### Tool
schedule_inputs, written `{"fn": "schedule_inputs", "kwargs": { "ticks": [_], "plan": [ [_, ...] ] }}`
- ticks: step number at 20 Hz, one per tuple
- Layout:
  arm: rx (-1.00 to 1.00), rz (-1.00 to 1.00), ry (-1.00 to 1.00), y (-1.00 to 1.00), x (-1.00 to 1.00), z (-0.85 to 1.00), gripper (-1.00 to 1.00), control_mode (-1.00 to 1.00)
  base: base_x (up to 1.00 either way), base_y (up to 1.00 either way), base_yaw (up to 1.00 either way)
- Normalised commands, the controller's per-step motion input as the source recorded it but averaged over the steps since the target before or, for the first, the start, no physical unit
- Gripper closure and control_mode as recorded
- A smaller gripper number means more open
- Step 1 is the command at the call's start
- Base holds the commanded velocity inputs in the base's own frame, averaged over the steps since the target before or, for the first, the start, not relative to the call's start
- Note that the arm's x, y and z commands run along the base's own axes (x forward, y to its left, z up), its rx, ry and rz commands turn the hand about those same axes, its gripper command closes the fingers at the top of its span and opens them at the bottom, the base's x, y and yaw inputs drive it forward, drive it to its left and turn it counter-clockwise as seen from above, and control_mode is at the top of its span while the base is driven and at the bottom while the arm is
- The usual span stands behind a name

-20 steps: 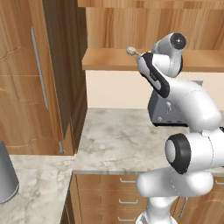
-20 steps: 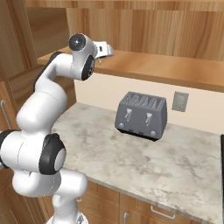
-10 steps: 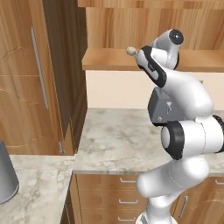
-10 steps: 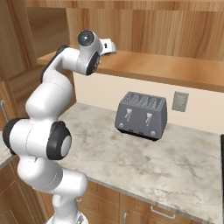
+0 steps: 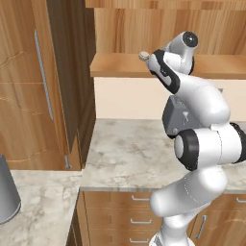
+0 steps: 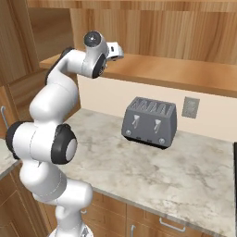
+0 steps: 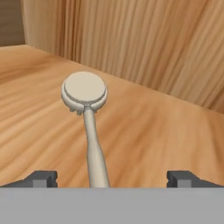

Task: Locate and retrieve the dish brush and dish brush from the cabinet. Place them next to the sink.

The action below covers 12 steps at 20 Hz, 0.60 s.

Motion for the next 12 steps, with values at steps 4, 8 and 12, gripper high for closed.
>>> {"fn": "schedule_inputs", "kwargs": {
  "ticks": [4, 8, 12],
  "plan": [
    [0.00, 0.00, 0.02, 0.01, 0.10, -0.08, -1.00, -1.00, 0.00, 0.00, 0.00],
    [0.00, 0.00, 0.10, 0.00, 0.07, -0.26, -1.00, -1.00, 0.00, 0.00, 0.00],
    [0.00, 0.00, 0.11, 0.02, 0.04, -0.32, -1.00, -1.00, 0.00, 0.00, 0.00]
  ]
}}
